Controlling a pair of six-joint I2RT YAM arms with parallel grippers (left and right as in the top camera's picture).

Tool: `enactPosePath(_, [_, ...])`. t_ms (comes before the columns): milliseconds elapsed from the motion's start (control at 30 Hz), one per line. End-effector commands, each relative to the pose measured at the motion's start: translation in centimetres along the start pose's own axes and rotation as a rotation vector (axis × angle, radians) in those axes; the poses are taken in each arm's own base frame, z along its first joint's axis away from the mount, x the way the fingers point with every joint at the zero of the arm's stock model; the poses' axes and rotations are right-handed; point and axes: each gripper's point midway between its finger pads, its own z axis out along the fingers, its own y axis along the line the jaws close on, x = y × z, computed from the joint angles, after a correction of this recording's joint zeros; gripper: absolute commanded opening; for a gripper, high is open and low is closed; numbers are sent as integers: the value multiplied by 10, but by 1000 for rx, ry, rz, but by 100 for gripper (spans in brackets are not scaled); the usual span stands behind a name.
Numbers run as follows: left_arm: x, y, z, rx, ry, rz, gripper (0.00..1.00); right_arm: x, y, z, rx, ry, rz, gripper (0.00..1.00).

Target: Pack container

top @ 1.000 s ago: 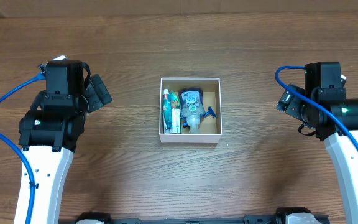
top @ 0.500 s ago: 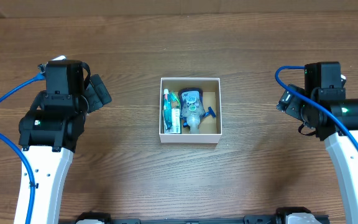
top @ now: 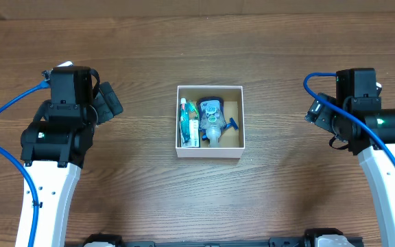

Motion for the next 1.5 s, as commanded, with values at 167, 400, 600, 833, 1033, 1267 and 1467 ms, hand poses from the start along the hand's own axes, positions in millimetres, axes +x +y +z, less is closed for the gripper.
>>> enactPosePath(167, [-6, 2, -3, -9, -20, 4, 100, -1, -4, -109, -240, -325, 9, 100])
enactPosePath(400, [-6, 2, -3, -9, -20, 4, 100, -4, -74, -263, -583, -915, 236, 100])
enactPosePath(600, [-6, 2, -3, -9, -20, 4, 100, 9, -98, -324, -796, -1261, 306, 100])
enactPosePath(833, [-6, 2, -3, -9, -20, 4, 100, -5, -33, -238, -846, -1330, 199, 100])
enactPosePath(1033, [-6, 2, -3, -9, -20, 4, 100, 16, -9, -156, -861, -1294, 159, 100])
enactPosePath(1267, [-6, 2, -3, -9, -20, 4, 100, 36, 10, -86, -798, -1180, 56, 100])
enactPosePath(1467, [-6, 2, -3, -9, -20, 4, 100, 51, 21, -51, -724, -1109, -87, 100])
